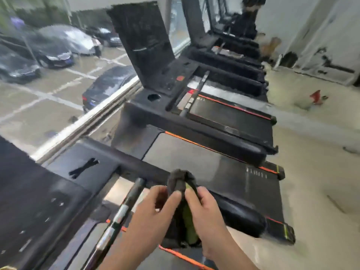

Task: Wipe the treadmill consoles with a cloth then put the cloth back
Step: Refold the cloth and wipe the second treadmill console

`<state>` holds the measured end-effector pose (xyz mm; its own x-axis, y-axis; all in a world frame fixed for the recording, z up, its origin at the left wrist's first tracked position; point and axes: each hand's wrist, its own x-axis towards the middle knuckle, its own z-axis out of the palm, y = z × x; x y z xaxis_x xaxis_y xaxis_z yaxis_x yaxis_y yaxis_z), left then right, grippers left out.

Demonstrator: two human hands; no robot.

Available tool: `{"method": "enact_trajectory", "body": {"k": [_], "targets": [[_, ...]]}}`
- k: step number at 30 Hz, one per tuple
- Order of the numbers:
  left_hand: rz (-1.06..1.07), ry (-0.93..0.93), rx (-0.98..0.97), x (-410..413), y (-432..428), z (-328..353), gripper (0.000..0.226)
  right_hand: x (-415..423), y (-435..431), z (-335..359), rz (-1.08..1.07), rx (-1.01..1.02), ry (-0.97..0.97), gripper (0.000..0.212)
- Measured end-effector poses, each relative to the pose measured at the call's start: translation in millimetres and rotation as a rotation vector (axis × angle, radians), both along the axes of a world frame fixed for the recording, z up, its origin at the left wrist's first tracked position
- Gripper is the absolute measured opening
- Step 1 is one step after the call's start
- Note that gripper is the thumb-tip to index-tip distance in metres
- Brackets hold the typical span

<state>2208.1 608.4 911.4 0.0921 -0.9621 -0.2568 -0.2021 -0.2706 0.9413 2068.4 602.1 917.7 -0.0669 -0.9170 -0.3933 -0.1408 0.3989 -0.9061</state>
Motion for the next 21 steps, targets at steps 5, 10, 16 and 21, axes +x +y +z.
{"method": "enact_trajectory", "body": {"k": [5, 10, 16, 21], "targets": [[-0.433, 0.091, -0.016, -122.8, -3.9, -3.8, 0.027, -120.8, 24.4, 1.0, -0.259, 0.022, -0.289, 0.023], [-0.611, 0.127, 0.003, -253.9, 1.1, -13.1, 0.029, -260.9, 53.0, 3.2, -0.374, 0.004, -0.288, 0.030], [-0.547, 0.046, 0.077, -375.2, 6.7, -28.8, 0.019, -395.6, 77.4, -12.7, -0.552, 0.009, -0.266, 0.026], [-0.511, -0.151, -0.012, -427.1, -17.3, -32.3, 0.028, -455.5, 68.9, -24.1, -0.642, 0.045, -0.250, 0.035]]}}
